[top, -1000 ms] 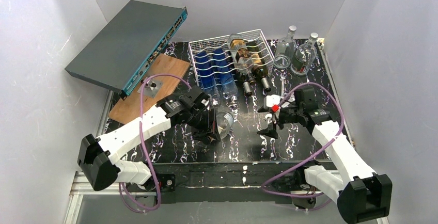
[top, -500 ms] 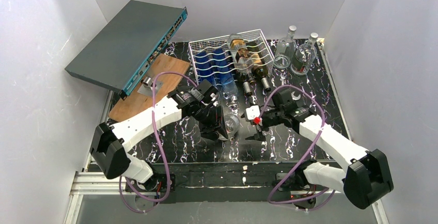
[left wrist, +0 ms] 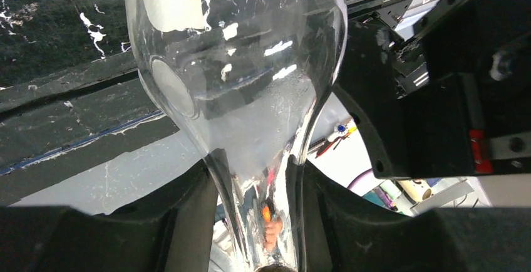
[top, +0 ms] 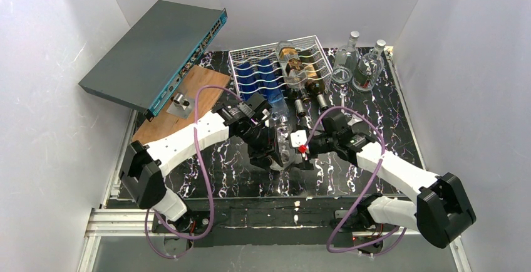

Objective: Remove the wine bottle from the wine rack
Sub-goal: Place the wine bottle at the center of the board.

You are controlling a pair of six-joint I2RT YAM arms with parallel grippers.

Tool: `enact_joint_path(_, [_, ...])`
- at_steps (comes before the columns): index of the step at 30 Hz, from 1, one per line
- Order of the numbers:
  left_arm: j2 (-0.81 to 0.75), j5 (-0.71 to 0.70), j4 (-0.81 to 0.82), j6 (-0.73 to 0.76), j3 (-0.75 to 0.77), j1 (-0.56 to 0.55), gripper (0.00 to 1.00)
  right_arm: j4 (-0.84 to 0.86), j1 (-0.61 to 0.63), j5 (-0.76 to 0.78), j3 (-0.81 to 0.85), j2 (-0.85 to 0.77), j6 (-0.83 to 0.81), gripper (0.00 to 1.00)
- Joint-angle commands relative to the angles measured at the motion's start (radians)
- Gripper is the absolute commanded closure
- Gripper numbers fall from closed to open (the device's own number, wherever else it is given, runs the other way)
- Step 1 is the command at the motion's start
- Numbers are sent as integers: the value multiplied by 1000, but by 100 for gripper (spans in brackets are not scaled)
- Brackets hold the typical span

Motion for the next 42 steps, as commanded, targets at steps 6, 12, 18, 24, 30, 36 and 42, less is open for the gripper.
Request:
enact_joint_path(6, [4,91,82,12,96,-14,65,54,9,-39,-49,13,-12,0])
enact_joint_path(12, [10,101,125,0,94,-14,47,52,8,-26,-55,13,-10,0])
enact_joint_path(18, [10,108,148,-2,91,-14,40,53,6,-15,-57,13,-3,0])
enact_joint_path(24, [-12,106,179,10,75,-14,27,50,-34,-46,-53,13,26,0])
enact_joint_path(30, [-35,110,254,26,43,-3,15,20,-95,-91,-52,-1,29,0])
enact_joint_path(36, [-28,137,347,47,31,11,6,-3,-123,-99,-54,-6,13,0])
enact_joint_path(42, [-37,142,386,97,52,29,2,-77,-162,-126,-49,-19,-48,0])
